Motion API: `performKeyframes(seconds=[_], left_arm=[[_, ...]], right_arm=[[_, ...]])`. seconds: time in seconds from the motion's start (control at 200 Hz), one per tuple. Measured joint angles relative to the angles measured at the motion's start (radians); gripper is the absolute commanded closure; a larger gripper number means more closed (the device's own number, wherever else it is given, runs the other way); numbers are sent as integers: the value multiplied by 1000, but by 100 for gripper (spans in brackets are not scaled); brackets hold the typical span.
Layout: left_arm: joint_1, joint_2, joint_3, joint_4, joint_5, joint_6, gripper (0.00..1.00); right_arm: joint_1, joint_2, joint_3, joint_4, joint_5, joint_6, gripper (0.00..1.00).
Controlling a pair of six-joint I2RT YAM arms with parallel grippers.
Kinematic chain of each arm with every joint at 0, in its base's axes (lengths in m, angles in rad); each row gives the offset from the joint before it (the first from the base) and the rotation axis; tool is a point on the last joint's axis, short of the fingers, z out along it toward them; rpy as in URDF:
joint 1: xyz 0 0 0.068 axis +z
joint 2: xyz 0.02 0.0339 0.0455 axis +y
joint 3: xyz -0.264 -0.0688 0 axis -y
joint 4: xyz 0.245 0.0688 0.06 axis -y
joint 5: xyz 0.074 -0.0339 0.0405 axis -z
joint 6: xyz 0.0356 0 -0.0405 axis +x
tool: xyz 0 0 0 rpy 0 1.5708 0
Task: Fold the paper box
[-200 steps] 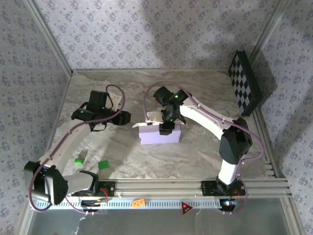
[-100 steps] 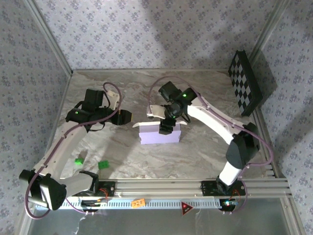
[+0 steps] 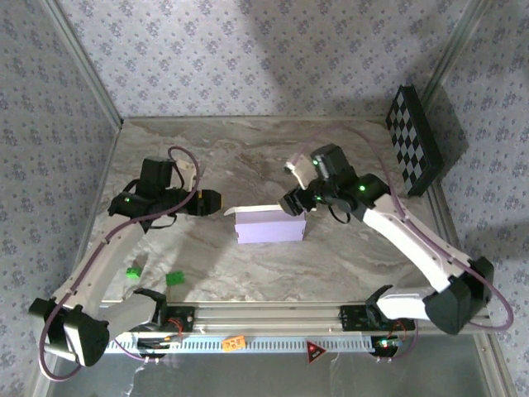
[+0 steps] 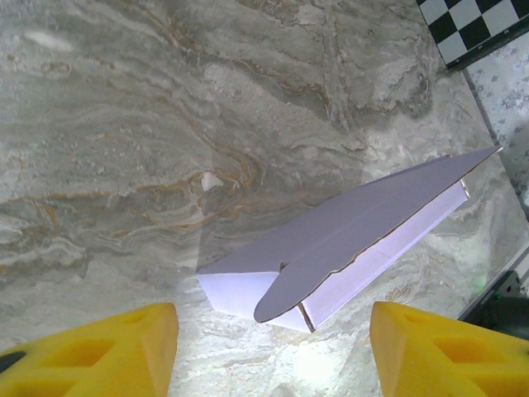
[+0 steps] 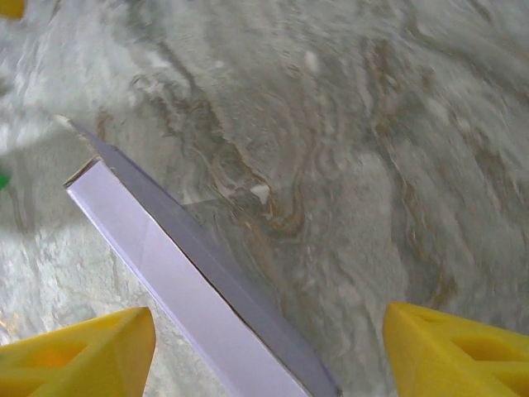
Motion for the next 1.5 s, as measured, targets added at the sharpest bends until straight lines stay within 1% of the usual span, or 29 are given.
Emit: performKeyframes(seconds=[0.095,0.14,0.21,0.225,0.315,0.39,0.48,0.55,0.665,0.84,1.214,1.389,1.499], left_arm=[[-18,0,-27,20,-4,-36,39],[-37,0,-33,24,-16,-48,39],[-73,0,-36,26,-33,-65,39],[-80,0,-36,26,-40,-66,39],[-120,2,-36,27,-65,-81,39],[-136,4,-39,27,-85,-96,39],[-142,4,-48,28,-105,-118,39],[-144,4,-60,32,-118,-134,40],[-158,4,-80,40,-136,-160,37],[-172,2,-106,47,-168,-193,33],[-179,2,-120,64,-177,-226,33],[-183,11,-123,84,-170,-235,33],[-187,25,-123,93,-169,-237,34]], right_arm=[[-87,-90,-92,24,-17,127,22],[-137,-130,-137,42,-38,175,16],[-200,-195,-212,71,-75,233,2],[-209,-207,-229,78,-82,243,1],[-270,-291,-324,121,-139,306,1],[-325,-344,-386,158,-189,347,1],[-384,-369,-431,194,-250,383,1],[-407,-362,-439,203,-274,395,1],[-410,-338,-439,210,-304,406,5],[-364,-315,-439,209,-310,419,6],[-235,-258,-437,201,-270,436,7],[-198,-241,-417,194,-245,439,8],[-182,-227,-399,195,-230,440,11]])
